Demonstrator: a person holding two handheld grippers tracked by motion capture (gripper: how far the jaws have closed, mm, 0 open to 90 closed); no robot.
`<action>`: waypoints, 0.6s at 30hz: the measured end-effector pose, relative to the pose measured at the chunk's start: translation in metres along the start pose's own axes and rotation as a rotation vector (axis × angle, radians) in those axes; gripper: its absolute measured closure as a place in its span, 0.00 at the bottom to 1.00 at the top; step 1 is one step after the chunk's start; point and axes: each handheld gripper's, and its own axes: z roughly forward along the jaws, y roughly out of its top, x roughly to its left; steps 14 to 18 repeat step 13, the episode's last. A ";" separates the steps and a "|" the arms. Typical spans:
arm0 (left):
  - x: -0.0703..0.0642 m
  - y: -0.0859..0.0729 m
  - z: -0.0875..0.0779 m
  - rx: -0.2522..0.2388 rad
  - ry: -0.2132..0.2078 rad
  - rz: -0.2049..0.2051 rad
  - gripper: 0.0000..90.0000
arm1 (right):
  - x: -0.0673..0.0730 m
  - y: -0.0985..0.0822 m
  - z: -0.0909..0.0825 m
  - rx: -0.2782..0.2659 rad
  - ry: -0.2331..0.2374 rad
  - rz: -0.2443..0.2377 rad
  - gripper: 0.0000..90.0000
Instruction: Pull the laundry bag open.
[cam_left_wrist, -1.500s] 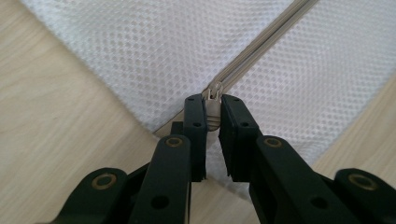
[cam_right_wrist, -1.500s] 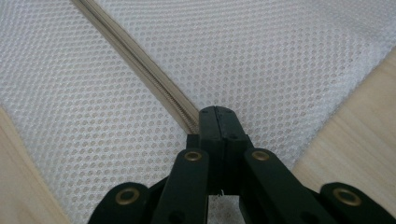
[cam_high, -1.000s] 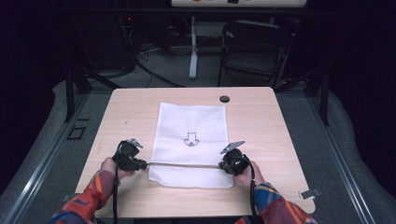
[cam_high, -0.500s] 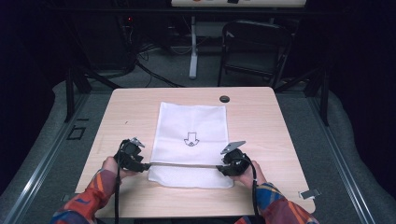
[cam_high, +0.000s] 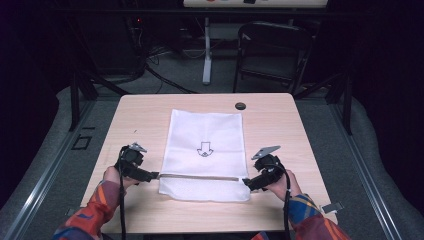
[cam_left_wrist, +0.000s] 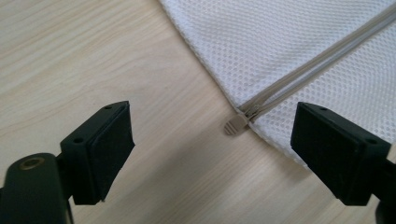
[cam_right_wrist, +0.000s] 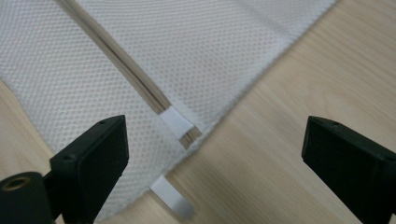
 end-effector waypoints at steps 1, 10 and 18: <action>0.001 -0.001 0.000 -0.002 0.005 -0.002 0.12 | -0.003 -0.002 -0.002 0.004 -0.009 0.002 0.05; 0.005 -0.002 0.003 0.012 0.007 -0.026 0.10 | -0.029 -0.025 -0.017 -0.004 -0.053 0.071 0.00; 0.006 -0.003 0.005 0.027 0.008 -0.021 0.10 | -0.036 -0.034 -0.018 0.009 -0.063 0.081 0.00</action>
